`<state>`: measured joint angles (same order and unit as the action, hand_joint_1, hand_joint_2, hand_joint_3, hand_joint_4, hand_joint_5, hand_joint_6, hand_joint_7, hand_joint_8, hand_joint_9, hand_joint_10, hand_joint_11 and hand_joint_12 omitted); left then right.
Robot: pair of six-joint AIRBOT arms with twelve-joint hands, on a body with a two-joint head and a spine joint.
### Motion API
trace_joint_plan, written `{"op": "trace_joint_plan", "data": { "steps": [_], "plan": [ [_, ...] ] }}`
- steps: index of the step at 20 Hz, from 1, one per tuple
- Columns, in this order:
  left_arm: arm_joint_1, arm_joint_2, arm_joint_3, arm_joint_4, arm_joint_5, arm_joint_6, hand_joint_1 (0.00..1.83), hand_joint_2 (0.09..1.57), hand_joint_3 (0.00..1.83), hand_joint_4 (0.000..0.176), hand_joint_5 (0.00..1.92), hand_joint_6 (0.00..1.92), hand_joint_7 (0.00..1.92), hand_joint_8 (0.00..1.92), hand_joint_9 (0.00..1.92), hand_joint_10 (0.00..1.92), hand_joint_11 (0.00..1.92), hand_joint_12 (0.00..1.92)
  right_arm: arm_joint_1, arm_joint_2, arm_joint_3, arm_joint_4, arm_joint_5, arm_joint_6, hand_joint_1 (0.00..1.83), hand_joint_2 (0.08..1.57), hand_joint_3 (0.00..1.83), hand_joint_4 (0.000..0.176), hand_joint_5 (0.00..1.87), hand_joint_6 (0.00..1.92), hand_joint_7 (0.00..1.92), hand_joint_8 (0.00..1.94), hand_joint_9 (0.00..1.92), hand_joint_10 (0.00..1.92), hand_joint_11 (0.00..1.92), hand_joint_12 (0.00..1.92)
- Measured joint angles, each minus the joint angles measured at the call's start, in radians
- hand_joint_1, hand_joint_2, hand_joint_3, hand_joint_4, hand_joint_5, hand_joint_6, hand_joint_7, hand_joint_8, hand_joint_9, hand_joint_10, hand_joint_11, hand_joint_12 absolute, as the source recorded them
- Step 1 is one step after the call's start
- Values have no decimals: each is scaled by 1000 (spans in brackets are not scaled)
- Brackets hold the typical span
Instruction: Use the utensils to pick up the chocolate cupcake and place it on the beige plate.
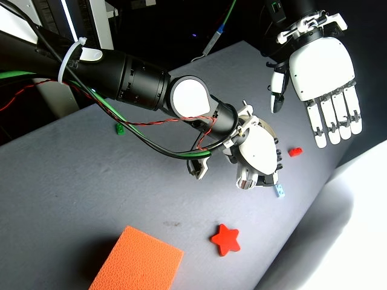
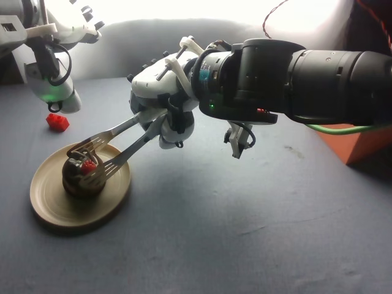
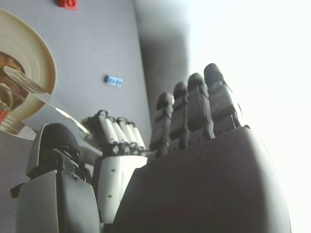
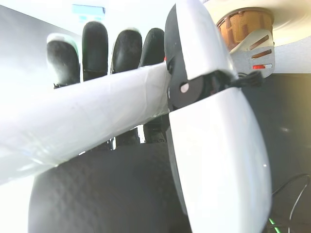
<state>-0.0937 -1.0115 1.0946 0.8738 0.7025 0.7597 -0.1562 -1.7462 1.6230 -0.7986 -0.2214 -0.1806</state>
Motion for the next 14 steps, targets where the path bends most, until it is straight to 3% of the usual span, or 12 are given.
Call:
{"op": "trace_joint_plan", "data": {
  "steps": [1,2,3,4,6,7,8,9,11,12,13,14],
  "plan": [
    [0,0,0,0,0,0,496,1042,1,0,92,2,91,2,81,2,0,208,0,0,0,0,0,0,1149,1238,3,0,714,1286,748,1396,537,1329,437,1791],
    [0,0,0,0,0,0,511,1038,0,0,97,4,96,4,83,3,0,213,0,0,0,-1,0,0,1157,1240,1,0,715,1279,769,1435,534,1332,447,1766],
    [0,0,0,0,0,0,489,1043,1,0,86,1,95,2,81,1,0,177,0,0,0,-1,0,0,1112,1222,0,0,757,1292,622,1197,525,1313,445,1732],
    [0,0,0,0,0,0,495,1043,0,0,82,0,94,1,80,0,0,150,0,0,0,0,0,0,1103,1219,0,0,763,1297,599,1104,527,1285,439,1705],
    [0,0,0,0,0,0,499,1043,0,0,73,0,67,0,62,0,0,122,0,0,0,-1,0,-1,1111,1205,0,0,789,1263,613,1093,548,1298,474,1731],
    [0,0,0,0,0,0,513,1037,0,0,73,1,67,1,62,1,0,139,0,1,0,-1,0,-1,1155,1228,5,0,738,1250,749,1376,548,1299,480,1718],
    [0,0,0,-1,0,0,508,1035,0,0,82,3,76,3,72,3,0,163,0,2,0,0,0,-1,1164,1233,4,0,729,1248,775,1434,553,1299,491,1718],
    [0,0,0,0,0,0,503,1039,1,0,84,2,79,2,72,2,0,137,0,3,0,0,0,-1,1112,1226,2,0,748,1303,610,1195,532,1287,458,1738],
    [0,0,0,-1,0,0,497,1035,0,0,79,0,76,0,71,1,0,132,0,6,0,0,0,-2,1075,1257,2,0,697,1398,505,1151,465,1366,414,1784],
    [0,0,0,-1,0,0,481,1042,2,0,66,0,68,0,69,0,0,132,0,7,0,0,0,-2,1132,1160,0,0,537,1027,496,1131,447,1351,401,1772],
    [0,0,0,-1,0,0,488,1044,1,0,64,0,72,1,70,0,0,147,0,8,0,-1,0,-3,1140,1134,0,0,543,865,512,1092,457,1323,408,1759],
    [0,0,0,-1,0,0,508,1040,0,0,69,2,74,2,69,0,0,152,0,9,0,-2,0,-3,1093,1224,0,0,680,1269,501,1122,454,1335,415,1766]
  ]
}}
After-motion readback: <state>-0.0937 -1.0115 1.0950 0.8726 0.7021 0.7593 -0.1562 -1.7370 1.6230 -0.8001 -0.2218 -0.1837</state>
